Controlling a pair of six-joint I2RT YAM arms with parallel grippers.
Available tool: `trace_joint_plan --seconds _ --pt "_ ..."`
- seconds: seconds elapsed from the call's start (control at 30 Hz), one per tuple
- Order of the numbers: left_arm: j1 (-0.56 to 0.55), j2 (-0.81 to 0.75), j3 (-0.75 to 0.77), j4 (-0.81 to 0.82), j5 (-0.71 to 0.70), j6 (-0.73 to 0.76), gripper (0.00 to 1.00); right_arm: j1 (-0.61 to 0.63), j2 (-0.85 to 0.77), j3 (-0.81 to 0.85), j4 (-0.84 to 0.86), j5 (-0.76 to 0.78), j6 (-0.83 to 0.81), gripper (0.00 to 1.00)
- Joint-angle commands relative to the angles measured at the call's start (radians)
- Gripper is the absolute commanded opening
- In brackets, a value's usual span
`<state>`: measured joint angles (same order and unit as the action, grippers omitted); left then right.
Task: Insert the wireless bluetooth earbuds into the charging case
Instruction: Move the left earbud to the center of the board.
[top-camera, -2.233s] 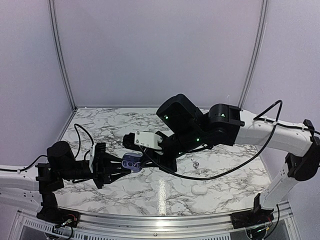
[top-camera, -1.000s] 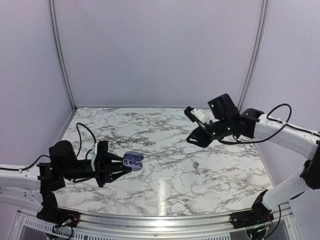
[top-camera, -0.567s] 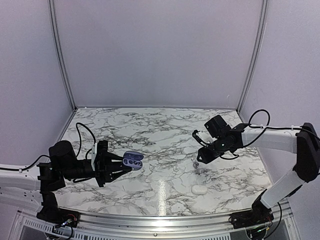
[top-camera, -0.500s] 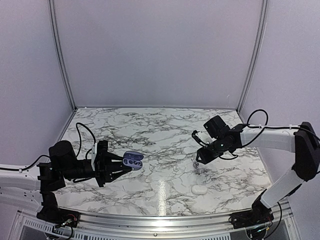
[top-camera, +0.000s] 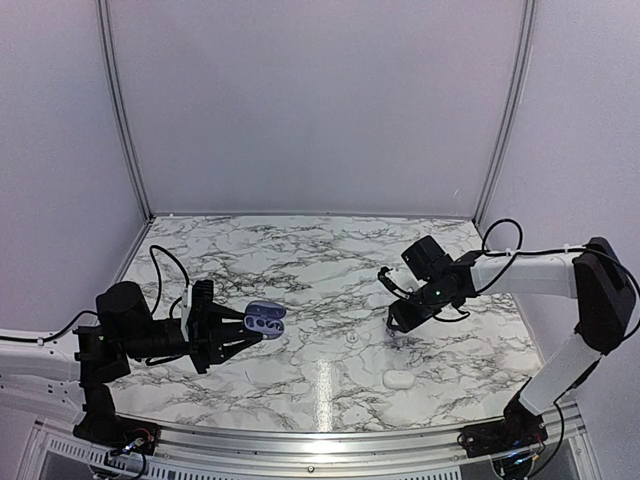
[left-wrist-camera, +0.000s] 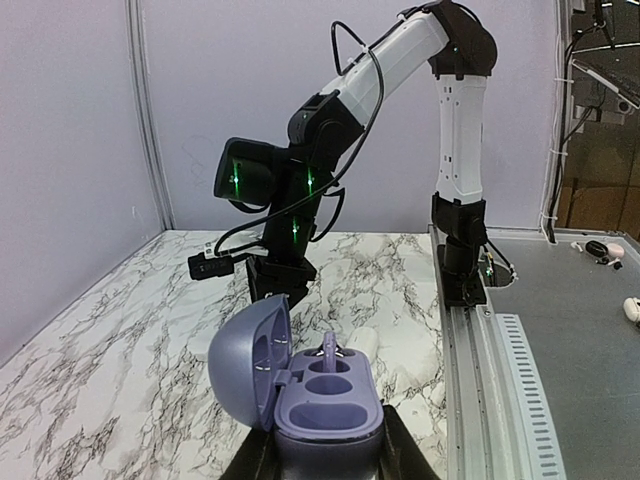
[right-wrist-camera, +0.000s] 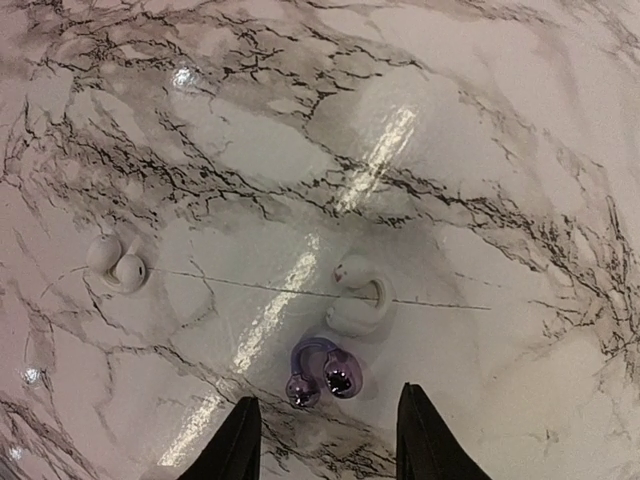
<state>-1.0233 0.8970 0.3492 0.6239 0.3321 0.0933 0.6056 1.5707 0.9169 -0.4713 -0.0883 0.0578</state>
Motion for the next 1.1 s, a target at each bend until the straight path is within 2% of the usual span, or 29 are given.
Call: trace_joint_plan --seconds 0.0,0.2,0.47,0.93,1.07 --pt "0.005 -0.009 -0.007 0.043 -0.005 0.003 0.0 -0.008 0.016 0.014 0.016 -0.025 -0.006 0.35" --pt "0.005 -0.012 -0.007 0.043 -0.006 0.005 0.0 -0.025 0.006 -0.002 0.002 0.008 0.001 0.29" --pt "0.005 -0.007 -0.006 0.045 -0.005 0.006 0.0 -0.04 0.034 -0.009 0.038 -0.004 0.009 0.29" --pt "0.006 -0.03 -0.022 0.046 -0.02 0.003 0.0 -0.037 0.083 0.022 0.069 -0.143 -0.054 0.08" --pt "0.006 -0.027 -0.022 0.045 -0.021 0.004 0.0 -0.017 0.089 0.027 0.068 -0.182 -0.083 0.06"
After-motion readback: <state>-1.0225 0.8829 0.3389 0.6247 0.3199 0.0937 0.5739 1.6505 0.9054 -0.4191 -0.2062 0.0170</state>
